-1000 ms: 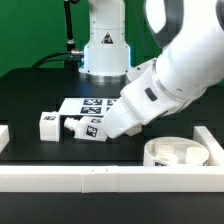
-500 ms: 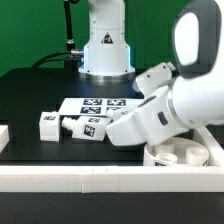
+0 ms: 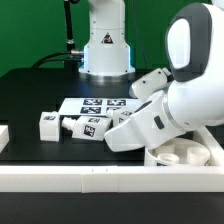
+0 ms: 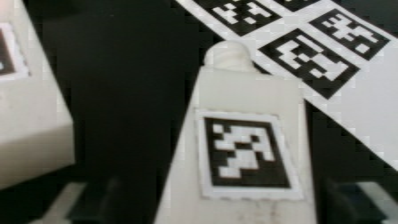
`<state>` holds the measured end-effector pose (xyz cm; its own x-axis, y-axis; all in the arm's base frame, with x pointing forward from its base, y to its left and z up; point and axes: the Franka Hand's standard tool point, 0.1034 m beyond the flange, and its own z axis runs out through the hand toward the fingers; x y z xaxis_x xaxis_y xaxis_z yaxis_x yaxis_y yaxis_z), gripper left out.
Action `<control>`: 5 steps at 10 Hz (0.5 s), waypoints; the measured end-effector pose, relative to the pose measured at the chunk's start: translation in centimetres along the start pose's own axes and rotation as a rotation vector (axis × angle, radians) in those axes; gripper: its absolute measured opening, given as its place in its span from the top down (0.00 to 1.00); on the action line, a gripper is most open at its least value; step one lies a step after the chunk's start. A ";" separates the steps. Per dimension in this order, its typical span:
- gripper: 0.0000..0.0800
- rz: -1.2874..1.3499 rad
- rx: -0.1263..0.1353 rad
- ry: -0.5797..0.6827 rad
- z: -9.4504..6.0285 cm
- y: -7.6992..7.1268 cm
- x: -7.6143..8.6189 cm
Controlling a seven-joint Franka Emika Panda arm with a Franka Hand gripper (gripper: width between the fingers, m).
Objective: Assemble stool
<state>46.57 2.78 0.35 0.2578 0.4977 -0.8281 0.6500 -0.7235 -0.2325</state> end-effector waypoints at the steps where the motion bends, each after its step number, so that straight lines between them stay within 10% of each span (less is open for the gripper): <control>1: 0.57 0.000 0.000 0.000 0.0 0.0 0.0; 5: 0.59 -0.001 -0.001 -0.004 -0.2 -0.2 0.0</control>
Offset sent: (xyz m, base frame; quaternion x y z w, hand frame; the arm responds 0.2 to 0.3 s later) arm -0.0003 0.0022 0.0003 0.0013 -0.0008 -0.0036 1.0000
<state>46.59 2.97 0.49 0.2543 0.4971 -0.8296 0.6514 -0.7220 -0.2330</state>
